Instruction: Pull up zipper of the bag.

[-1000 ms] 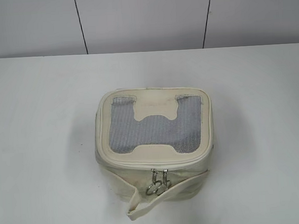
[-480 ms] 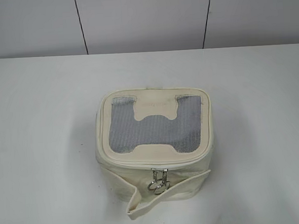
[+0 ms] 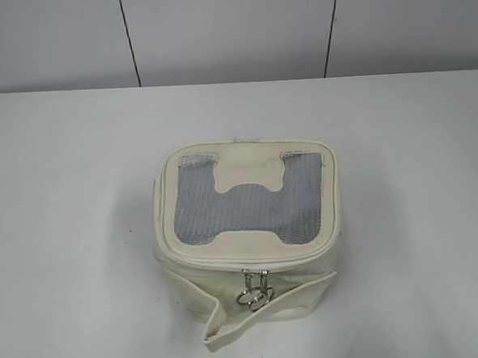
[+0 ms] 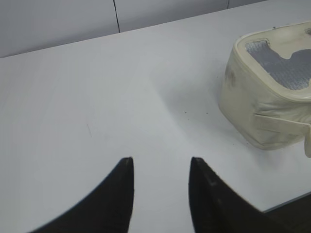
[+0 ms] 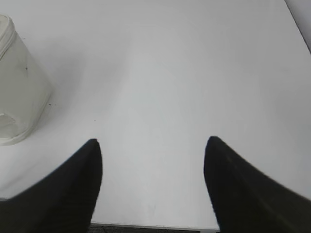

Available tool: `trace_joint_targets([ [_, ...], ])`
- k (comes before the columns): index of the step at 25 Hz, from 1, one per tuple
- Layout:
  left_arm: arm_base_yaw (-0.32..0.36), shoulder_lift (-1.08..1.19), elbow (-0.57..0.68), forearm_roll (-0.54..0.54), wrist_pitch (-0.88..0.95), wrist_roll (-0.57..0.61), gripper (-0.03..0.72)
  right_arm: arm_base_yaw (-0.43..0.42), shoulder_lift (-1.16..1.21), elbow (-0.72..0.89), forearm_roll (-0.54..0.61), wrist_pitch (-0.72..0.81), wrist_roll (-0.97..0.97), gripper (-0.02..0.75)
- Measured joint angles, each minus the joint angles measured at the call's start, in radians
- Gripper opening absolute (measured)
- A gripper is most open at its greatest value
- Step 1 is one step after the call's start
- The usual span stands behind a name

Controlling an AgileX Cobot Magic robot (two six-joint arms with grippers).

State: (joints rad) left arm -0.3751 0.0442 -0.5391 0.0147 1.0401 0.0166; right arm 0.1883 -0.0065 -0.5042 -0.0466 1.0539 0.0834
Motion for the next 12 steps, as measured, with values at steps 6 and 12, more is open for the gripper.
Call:
trace_joint_targets([
  [6, 0.0, 0.0, 0.0, 0.0, 0.0, 0.001, 0.295, 0.0, 0.0, 0.0, 0.002, -0.002, -0.008, 0.513],
  [12, 0.0, 0.0, 0.0, 0.0, 0.0, 0.001, 0.295, 0.0, 0.0, 0.0, 0.002, -0.002, -0.009, 0.511],
])
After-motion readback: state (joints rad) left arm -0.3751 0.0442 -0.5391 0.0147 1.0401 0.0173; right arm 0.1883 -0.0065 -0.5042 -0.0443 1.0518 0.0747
